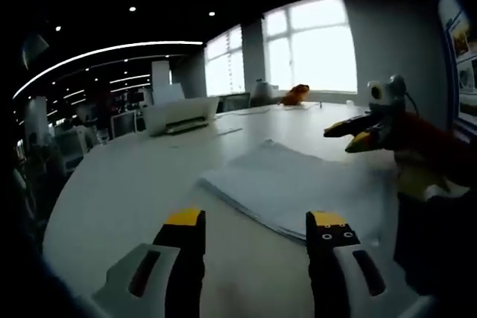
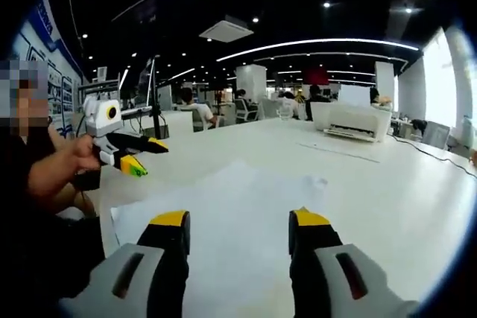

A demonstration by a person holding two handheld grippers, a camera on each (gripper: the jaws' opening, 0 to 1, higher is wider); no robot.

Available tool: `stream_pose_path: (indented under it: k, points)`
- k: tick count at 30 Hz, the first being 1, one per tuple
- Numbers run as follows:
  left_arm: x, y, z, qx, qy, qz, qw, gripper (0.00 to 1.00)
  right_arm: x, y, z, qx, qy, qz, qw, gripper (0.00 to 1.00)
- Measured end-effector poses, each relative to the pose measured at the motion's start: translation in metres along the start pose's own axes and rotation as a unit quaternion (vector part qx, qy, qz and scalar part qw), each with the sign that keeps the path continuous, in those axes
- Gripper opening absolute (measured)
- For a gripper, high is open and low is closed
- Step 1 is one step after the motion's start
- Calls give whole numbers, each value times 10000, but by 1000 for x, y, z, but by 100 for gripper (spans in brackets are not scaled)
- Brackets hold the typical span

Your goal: Organize the stack of printing papers by aligning and flattening the scattered papers on the table

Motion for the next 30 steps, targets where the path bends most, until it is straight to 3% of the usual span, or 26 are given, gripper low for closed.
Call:
stream_pose_path:
  k: [12, 19, 30]
  points:
    - [-7, 26, -6, -22, 132, 32, 9999, 64, -13, 25, -6, -10, -62, 91, 9999, 57]
    - [-13, 51, -10, -33, 394, 218, 9990, 64, -9, 42, -21, 249, -140, 657, 9974, 59]
    - [-29, 84, -13, 83, 416, 136, 9990, 64, -22, 62, -32, 155, -143, 588, 9980, 61]
Point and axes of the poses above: the point that each gripper's makers call its tool centre point, and the gripper's own axes: y roughly backward along the fingers, z roughly to its right, x roughly out of its top, the point moved 7 cm from there along y, roughly backward along the fingers, and after that the axes turned 11 degrees about x, right-handed, at the moved point
